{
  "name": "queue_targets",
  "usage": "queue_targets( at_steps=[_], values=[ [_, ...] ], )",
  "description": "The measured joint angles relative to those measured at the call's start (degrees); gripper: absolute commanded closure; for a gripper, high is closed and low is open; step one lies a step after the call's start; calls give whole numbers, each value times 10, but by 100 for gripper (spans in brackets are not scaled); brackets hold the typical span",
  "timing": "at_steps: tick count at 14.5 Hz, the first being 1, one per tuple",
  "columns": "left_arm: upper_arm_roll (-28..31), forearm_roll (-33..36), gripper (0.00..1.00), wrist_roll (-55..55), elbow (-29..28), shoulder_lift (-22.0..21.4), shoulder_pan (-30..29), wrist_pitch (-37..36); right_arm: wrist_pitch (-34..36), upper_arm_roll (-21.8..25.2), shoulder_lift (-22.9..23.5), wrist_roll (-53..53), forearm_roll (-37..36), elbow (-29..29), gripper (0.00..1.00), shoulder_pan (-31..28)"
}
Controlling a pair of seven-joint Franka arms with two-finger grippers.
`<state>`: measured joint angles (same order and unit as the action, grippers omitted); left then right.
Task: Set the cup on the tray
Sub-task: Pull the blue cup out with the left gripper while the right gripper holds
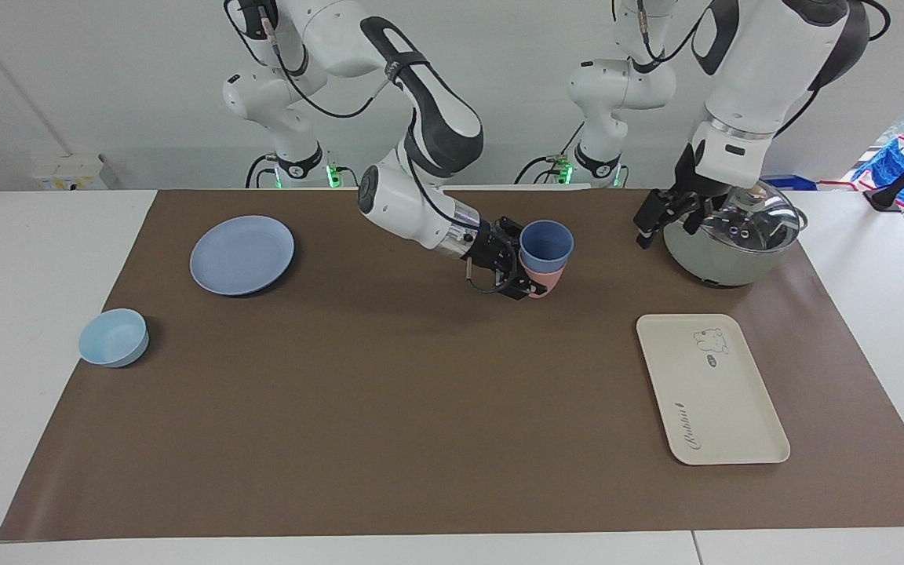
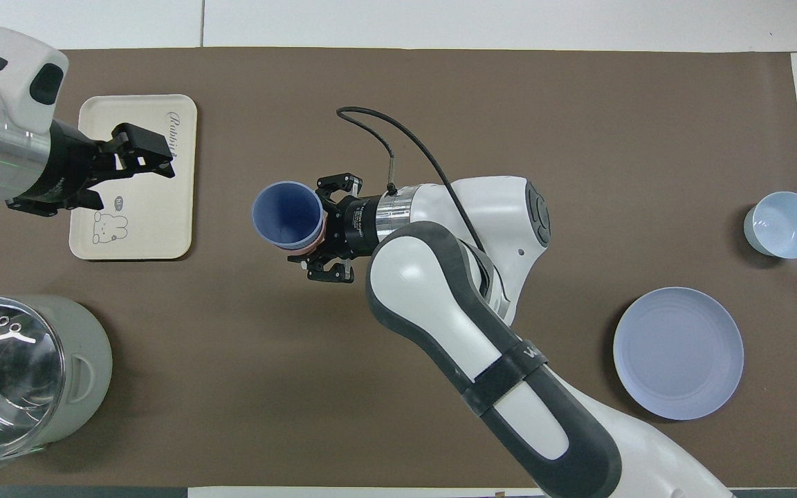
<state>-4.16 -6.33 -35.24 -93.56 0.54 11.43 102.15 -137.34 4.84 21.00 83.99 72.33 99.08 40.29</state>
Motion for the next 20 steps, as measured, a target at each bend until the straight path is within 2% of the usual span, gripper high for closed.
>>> queue_targets(
  at_steps=[3,7,11,12,14,15,16,20],
  values=[
    [-1,-10,0,-75,-36,-7,41,55,0,2,0,0,0,0,100,0],
    [-2,-10,0,-105,-53,-18,95,61,-10,1,0,0,1,1,100,1],
    [-2,-10,0,-106,-86,-29,104,61,-24,1,0,0,1,2,100,8],
    [-2,-10,9,-106,-92,-29,106,62,-24,1,0,0,1,2,100,8],
    [-2,-10,36,-106,-99,-29,108,64,-24,1,0,0,1,2,100,8],
    [-2,-10,76,-106,-101,-29,108,68,-24,1,0,0,1,2,100,8],
    [-2,-10,100,-106,-106,-29,108,74,-25,1,0,0,1,2,100,8],
    [-2,-11,100,-118,-109,-29,109,78,-25,1,0,0,1,3,100,8]
  ],
)
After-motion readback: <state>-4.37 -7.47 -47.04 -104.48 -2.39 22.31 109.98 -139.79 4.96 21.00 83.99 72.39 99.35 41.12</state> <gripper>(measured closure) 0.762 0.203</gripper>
